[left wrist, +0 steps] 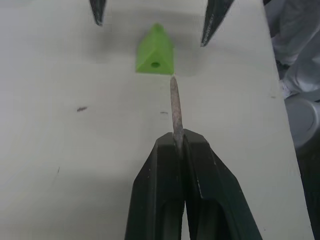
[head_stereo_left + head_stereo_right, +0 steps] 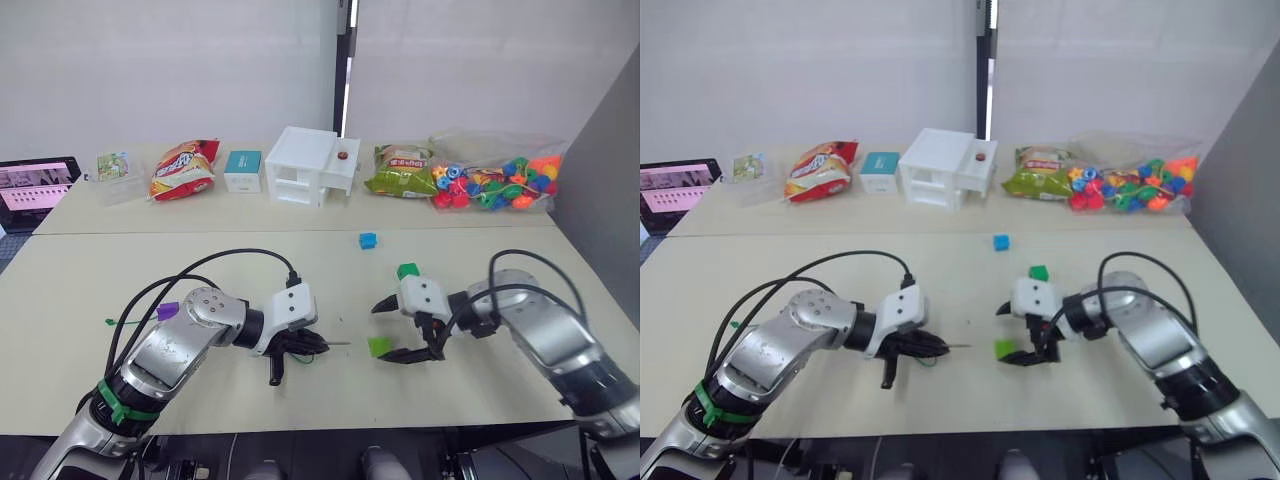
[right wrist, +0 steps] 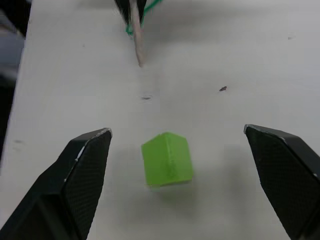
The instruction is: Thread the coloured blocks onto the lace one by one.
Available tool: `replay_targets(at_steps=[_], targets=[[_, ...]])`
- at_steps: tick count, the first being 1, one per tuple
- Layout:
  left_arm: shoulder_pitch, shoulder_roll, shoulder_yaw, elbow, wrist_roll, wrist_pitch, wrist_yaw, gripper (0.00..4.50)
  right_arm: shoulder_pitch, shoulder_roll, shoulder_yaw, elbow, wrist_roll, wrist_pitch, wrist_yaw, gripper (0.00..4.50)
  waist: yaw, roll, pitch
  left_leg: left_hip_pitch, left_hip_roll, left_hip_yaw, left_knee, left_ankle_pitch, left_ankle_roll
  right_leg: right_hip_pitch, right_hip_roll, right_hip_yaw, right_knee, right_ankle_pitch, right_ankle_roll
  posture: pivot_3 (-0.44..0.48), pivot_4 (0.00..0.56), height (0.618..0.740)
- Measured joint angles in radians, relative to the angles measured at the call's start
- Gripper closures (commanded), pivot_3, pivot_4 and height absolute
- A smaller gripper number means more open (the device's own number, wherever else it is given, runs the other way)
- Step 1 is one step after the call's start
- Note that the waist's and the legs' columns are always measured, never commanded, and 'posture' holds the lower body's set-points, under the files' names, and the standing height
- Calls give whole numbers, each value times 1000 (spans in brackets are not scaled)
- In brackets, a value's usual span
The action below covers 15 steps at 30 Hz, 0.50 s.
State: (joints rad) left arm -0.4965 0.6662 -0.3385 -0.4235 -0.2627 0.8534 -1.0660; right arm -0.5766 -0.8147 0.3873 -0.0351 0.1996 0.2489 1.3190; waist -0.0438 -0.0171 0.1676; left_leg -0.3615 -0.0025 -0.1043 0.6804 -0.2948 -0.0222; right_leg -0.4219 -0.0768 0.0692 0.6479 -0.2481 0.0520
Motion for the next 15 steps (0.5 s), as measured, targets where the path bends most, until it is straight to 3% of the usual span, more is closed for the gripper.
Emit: replay_targets(at_steps=[1,3,10,11,15], targets=[[1,4,-1,-4,-6,12,7,4500,-7,14,7,41,-14,-43,23,29,2,0,0,0,0,0,0,0,0,0,0,0,0,0,0,0,150,740],[3,9,-3,-15,-14,31,21,4500,-16,32,17,110,-37,-103,53,550,4,0,0,-1,0,0,0,0,0,0,0,0,0,0,0,0,150,740],[5,14,-3,-35,-26,48,51,4500,-24,88,17,217,-90,-176,60,2941,2,0,0,0,0,0,0,0,0,0,0,0,0,0,0,0,150,740],[5,16,-3,-38,-31,50,53,4500,-23,90,13,218,-94,-185,55,3127,1,0,0,0,0,0,0,0,0,0,0,0,0,0,0,0,150,740],[4,25,-7,-46,-44,57,58,4500,5,100,-14,191,-100,-159,15,3129,0,0,0,0,0,0,0,0,-1,0,0,0,1,0,0,0,150,740]])
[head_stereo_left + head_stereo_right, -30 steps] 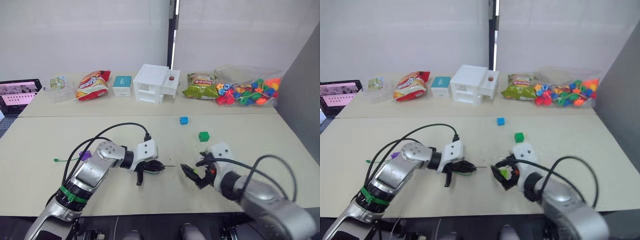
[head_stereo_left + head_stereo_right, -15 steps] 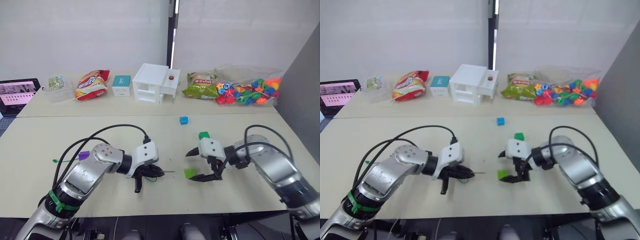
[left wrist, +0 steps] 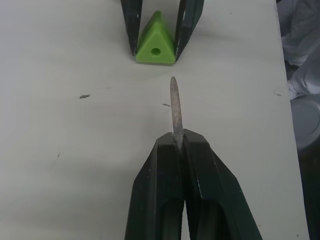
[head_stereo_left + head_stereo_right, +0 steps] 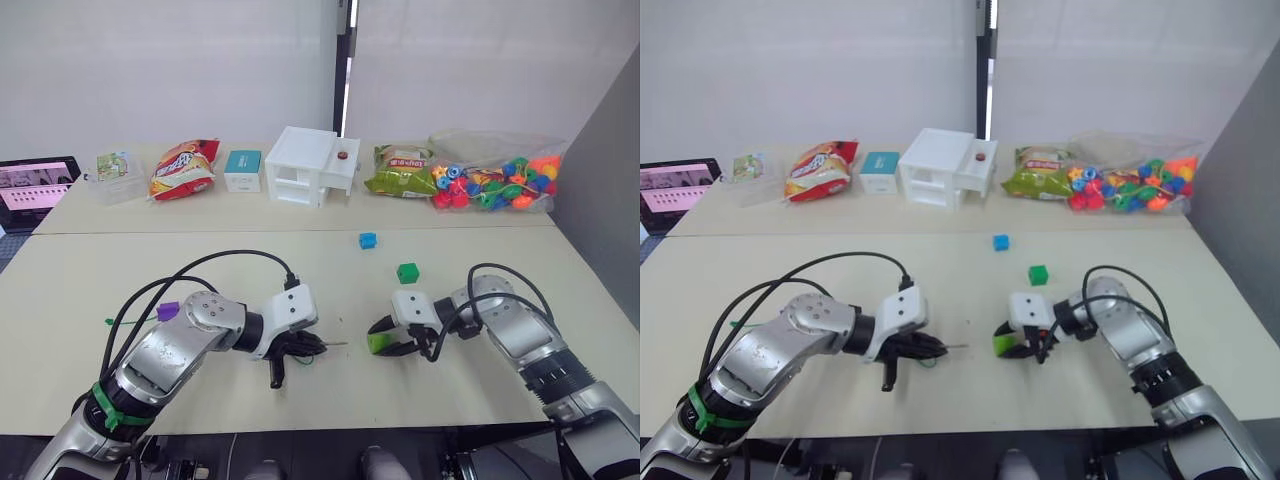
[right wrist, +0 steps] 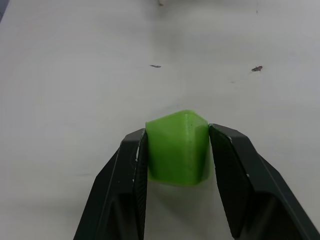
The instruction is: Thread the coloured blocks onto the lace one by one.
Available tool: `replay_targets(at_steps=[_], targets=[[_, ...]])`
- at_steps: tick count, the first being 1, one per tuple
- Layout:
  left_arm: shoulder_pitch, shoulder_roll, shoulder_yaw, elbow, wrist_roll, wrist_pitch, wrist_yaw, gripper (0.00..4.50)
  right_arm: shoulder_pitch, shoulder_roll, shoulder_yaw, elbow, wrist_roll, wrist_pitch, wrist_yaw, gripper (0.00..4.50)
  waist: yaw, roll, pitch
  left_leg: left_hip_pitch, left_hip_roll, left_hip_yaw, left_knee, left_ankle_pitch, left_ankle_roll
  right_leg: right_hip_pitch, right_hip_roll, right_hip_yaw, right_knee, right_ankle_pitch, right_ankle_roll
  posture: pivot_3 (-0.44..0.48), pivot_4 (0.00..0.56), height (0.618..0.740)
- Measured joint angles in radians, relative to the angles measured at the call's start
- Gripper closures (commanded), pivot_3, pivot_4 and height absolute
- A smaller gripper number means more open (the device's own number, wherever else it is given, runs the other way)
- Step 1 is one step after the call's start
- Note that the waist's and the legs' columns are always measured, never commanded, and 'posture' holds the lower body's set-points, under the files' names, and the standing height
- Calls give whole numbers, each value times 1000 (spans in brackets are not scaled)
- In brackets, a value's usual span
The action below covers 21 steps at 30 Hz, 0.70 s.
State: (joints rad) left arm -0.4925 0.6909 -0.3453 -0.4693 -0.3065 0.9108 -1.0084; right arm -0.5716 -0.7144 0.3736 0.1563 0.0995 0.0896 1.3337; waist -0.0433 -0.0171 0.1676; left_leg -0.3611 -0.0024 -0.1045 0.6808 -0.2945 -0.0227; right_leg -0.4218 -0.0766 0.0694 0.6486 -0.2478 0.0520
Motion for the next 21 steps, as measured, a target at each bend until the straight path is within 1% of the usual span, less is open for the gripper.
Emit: replay_targets(at_steps=[3,7,10,15,21], targets=[[-11,10,-8,0,-8,10,0,4500,19,1,-5,-89,-7,93,-47,3129,-2,0,0,0,0,0,0,0,0,0,0,0,1,0,0,0,150,740],[-66,10,-39,6,-8,28,3,4500,27,21,15,-275,-37,289,-117,3129,1,0,0,-1,0,0,0,0,0,-1,0,0,1,0,0,0,150,740],[-96,13,-63,19,-8,33,1,4500,39,25,53,-334,-82,381,-161,3129,5,0,0,-1,-1,0,0,0,0,0,0,0,0,0,0,0,150,740],[-126,30,-115,43,2,35,-2,4500,45,21,75,-388,-117,426,-185,3129,4,0,0,0,0,0,0,0,0,0,0,0,0,0,0,0,150,740],[-134,33,-132,68,8,32,0,4500,46,18,80,-409,-118,451,-186,3129,3,0,0,0,0,0,0,0,0,0,0,0,0,0,0,0,150,740]])
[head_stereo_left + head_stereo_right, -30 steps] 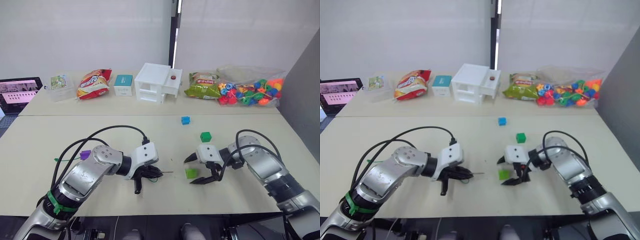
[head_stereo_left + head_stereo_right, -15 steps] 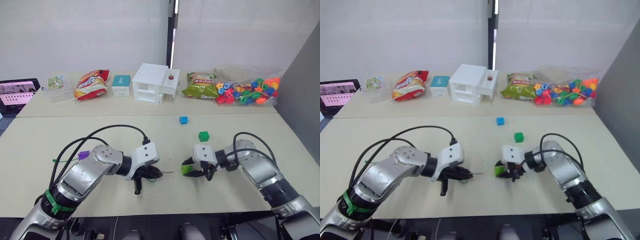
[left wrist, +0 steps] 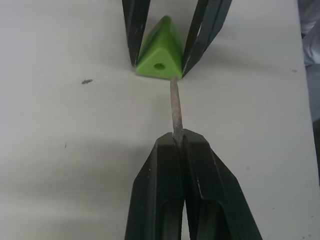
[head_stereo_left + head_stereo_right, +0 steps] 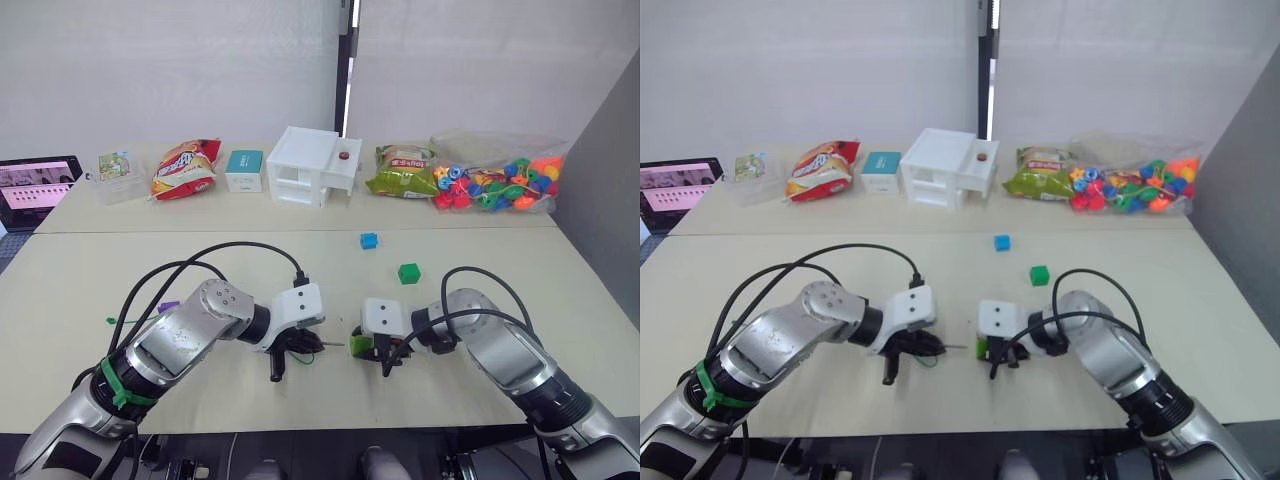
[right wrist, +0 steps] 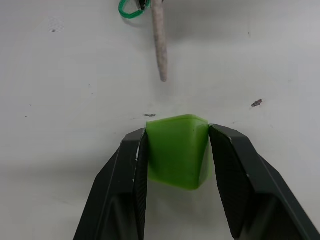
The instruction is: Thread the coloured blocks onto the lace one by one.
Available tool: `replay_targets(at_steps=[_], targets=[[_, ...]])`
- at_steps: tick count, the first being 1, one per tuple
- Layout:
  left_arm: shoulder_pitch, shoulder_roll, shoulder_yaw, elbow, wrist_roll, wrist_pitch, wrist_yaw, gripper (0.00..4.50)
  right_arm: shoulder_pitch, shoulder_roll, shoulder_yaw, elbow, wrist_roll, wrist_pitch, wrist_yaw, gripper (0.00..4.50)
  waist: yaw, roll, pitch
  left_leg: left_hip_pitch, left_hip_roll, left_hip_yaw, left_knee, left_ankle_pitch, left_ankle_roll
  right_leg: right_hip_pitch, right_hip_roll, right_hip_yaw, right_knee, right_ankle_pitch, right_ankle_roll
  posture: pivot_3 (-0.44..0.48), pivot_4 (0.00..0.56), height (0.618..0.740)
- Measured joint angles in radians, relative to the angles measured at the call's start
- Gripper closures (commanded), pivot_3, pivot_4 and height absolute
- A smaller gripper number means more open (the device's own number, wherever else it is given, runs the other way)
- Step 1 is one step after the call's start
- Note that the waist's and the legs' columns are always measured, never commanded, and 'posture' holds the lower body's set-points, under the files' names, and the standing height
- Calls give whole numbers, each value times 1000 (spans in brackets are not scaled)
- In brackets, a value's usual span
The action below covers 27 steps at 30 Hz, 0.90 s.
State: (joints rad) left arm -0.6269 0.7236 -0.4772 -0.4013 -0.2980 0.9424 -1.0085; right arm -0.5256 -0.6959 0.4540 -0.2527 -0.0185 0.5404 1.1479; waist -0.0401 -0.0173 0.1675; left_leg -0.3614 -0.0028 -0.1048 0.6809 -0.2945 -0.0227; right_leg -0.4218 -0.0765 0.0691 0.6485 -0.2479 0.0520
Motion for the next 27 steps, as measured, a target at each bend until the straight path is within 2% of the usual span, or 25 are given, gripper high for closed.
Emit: replay_targets(at_steps=[27], targets=[[8,-129,-29,101,41,-50,50,4500,3,-9,2,-41,1,73,-1,3129,1,0,0,0,0,0,0,0,0,0,0,0,0,0,0,0,150,740]])
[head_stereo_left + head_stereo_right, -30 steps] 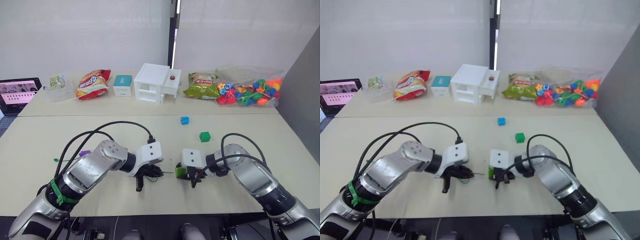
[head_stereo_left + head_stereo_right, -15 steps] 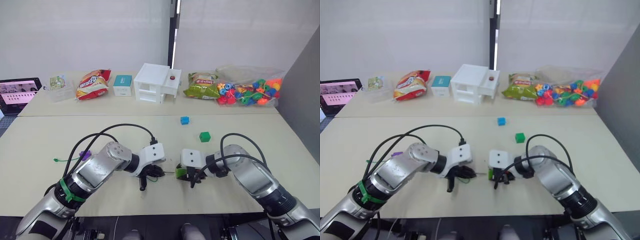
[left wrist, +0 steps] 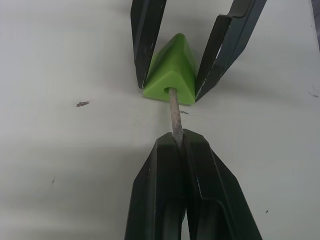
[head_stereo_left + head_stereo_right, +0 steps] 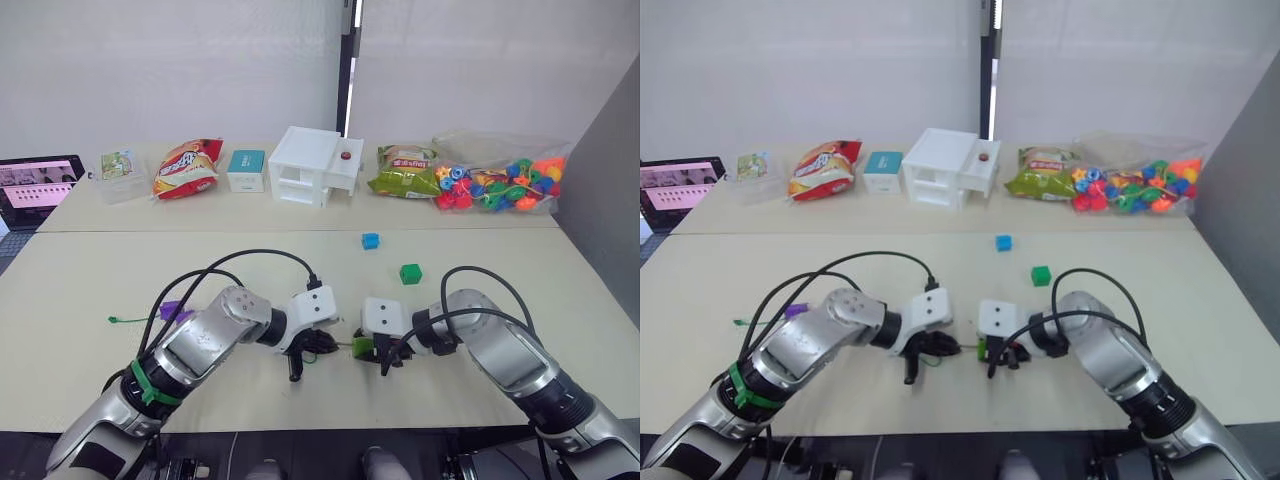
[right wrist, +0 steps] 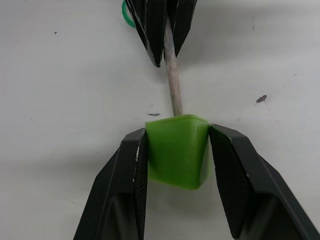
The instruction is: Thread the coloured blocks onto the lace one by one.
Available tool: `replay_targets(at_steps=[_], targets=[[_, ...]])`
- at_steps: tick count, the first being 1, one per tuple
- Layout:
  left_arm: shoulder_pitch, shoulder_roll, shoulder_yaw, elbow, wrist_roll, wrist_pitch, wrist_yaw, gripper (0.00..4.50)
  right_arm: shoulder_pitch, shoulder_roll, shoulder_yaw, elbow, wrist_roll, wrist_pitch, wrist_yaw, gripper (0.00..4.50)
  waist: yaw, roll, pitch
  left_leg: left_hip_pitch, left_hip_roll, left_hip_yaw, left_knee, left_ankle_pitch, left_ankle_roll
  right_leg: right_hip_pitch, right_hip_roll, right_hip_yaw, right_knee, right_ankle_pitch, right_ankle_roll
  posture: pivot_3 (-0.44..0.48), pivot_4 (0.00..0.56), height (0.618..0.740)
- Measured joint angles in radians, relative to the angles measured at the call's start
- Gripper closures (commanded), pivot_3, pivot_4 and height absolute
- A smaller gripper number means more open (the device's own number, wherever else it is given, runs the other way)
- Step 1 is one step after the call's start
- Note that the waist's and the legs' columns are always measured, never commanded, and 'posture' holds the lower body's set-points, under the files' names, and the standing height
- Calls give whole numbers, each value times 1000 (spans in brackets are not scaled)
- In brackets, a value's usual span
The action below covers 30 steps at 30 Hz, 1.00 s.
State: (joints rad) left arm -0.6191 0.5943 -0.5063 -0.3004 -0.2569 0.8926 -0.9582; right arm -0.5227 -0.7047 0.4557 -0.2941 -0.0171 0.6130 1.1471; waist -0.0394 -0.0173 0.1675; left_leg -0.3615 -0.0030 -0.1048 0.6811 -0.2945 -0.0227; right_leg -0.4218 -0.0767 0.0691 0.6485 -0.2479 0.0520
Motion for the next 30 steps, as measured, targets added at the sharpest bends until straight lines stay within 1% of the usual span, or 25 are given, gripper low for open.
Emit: replay_targets(at_steps=[11,20,21,23,24,27,30], targets=[[-1,-103,-25,118,26,-94,-6,4500,7,-12,-3,-32,2,29,-4,3129,3,0,0,0,0,0,1,0,0,0,0,0,0,0,0,0,150,740],[-5,-112,-32,162,57,-168,-51,4500,16,-11,-3,-49,2,45,-17,3129,3,0,0,0,0,0,1,0,0,0,0,0,0,0,0,0,150,740],[-3,-113,-26,165,57,-172,-56,3816,16,-10,-3,-51,3,48,-19,3129,3,0,0,0,0,0,1,0,0,0,0,0,0,0,0,0,150,740],[-1,-95,-12,164,54,-196,-79,3266,21,-7,-2,-51,3,53,-23,3129,3,0,0,0,0,0,1,0,0,0,0,0,0,0,0,0,150,740],[2,-86,-2,156,48,-216,-95,2866,22,-4,-2,-51,4,54,-26,3129,2,0,0,0,0,0,1,0,0,0,0,0,0,0,0,0,150,740],[6,-48,19,147,53,-274,-114,1940,27,-3,-3,-52,6,54,-38,3129,0,0,0,0,0,0,1,0,0,0,0,0,0,0,0,0,150,740],[21,-31,48,140,54,-290,-115,1940,28,-3,-3,-52,9,54,-39,3129,-1,0,0,0,0,0,1,0,0,0,0,0,0,0,0,0,150,740]])
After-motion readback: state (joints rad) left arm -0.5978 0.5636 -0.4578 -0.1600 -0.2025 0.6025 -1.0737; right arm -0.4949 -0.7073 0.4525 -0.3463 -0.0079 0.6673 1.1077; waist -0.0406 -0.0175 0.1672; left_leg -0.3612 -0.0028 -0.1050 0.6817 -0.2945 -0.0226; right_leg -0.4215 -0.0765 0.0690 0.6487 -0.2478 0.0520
